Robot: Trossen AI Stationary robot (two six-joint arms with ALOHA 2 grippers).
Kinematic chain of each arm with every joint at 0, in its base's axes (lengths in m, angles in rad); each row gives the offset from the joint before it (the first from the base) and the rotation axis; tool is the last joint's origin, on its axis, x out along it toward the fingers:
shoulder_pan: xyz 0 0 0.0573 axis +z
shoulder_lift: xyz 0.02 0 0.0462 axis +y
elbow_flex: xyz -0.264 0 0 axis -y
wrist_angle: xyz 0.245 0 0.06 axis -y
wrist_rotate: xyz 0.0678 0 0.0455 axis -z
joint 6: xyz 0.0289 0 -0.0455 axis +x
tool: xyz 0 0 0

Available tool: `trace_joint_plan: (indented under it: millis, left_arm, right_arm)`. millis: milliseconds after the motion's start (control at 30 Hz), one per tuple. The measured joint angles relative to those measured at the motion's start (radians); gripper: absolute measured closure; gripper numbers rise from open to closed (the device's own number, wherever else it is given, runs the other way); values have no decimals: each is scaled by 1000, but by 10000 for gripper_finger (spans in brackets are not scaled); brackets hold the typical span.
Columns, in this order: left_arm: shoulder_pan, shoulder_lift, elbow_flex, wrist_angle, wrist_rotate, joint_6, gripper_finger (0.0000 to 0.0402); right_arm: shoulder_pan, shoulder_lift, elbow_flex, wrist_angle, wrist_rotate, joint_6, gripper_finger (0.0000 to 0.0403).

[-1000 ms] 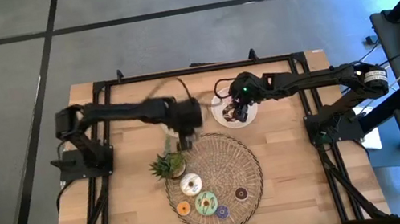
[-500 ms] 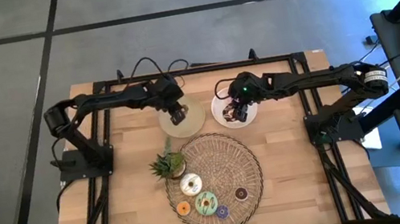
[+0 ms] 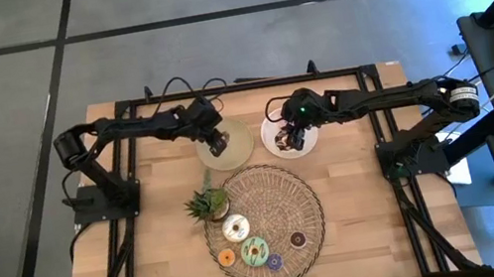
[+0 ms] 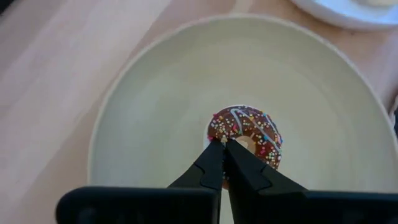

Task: Pick & Place donuts
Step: Put the small brown donut on the brown plate

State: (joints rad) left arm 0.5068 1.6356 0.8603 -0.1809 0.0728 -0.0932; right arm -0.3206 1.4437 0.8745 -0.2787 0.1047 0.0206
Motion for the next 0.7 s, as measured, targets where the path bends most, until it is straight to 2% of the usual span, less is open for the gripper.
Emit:
trace_joint_plan:
  millis: [533, 700]
  left_arm:
    - [0, 0, -43, 59, -3, -67, 396]
    - [1, 0, -43, 59, -80, -103, 397]
  right_arm:
    - [0, 0, 0, 2, 0, 2, 242]
    - [0, 0, 0, 6, 0, 2, 242]
